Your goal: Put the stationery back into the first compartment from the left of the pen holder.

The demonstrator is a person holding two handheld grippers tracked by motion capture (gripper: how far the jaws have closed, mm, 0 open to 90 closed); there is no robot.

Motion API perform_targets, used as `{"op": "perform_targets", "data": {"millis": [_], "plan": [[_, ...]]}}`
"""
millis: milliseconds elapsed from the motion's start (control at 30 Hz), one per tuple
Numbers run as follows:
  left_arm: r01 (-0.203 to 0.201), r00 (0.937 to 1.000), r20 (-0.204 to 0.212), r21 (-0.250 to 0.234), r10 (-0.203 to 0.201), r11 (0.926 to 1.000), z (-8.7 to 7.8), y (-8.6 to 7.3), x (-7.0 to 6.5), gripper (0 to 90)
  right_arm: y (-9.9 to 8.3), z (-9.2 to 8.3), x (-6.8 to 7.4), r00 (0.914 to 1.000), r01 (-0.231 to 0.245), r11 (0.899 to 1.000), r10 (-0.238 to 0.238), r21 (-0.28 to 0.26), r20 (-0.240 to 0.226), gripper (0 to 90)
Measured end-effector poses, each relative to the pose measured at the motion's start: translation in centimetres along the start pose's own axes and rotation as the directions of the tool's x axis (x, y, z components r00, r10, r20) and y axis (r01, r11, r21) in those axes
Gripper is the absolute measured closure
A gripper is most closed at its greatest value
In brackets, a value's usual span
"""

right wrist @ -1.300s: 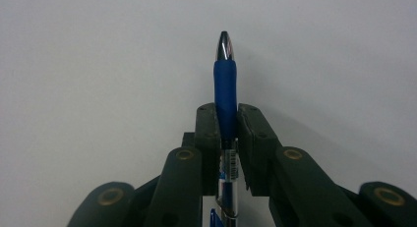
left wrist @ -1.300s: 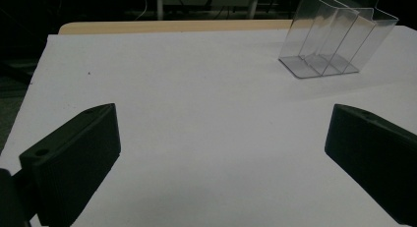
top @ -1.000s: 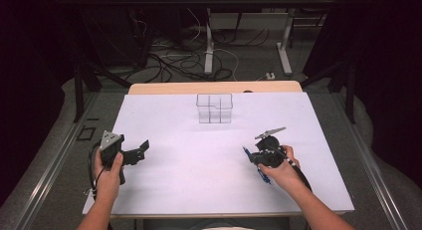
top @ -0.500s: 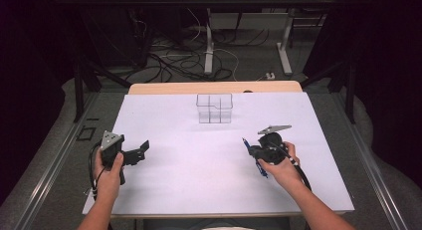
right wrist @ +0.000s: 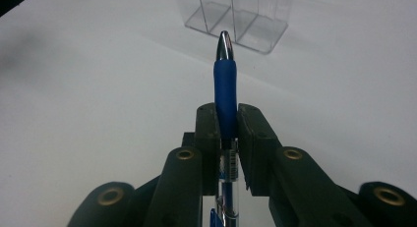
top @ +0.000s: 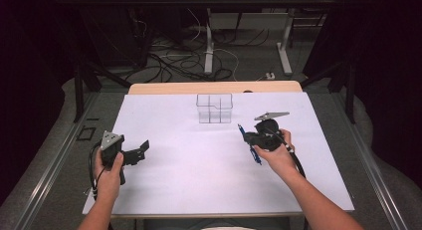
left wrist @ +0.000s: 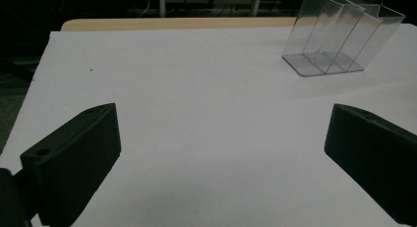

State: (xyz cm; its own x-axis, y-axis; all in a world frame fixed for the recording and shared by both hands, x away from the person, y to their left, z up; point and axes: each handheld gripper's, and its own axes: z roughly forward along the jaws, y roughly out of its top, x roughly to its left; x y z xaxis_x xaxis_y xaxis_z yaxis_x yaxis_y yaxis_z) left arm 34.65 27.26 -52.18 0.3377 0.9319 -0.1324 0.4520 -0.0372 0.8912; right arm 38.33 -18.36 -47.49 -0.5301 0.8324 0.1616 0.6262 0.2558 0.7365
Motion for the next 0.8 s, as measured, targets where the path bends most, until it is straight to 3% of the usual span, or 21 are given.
{"op": "perform_targets", "data": {"millis": [433,800], "plan": [[0.005,1.0,0.0,-0.009,-0.005,1.0,0.0,0.0,0.1,0.6,5.8,1.2,1.0,0.9999,0.003,0.999,-0.004,-0.054,-0.01,79.9],[0.005,1.0,0.002,-0.008,-0.005,1.0,0.0,0.1,0.1,0.6,9.2,2.8,1.8,0.9999,0.001,0.997,-0.002,-0.074,-0.012,80.0]]}}
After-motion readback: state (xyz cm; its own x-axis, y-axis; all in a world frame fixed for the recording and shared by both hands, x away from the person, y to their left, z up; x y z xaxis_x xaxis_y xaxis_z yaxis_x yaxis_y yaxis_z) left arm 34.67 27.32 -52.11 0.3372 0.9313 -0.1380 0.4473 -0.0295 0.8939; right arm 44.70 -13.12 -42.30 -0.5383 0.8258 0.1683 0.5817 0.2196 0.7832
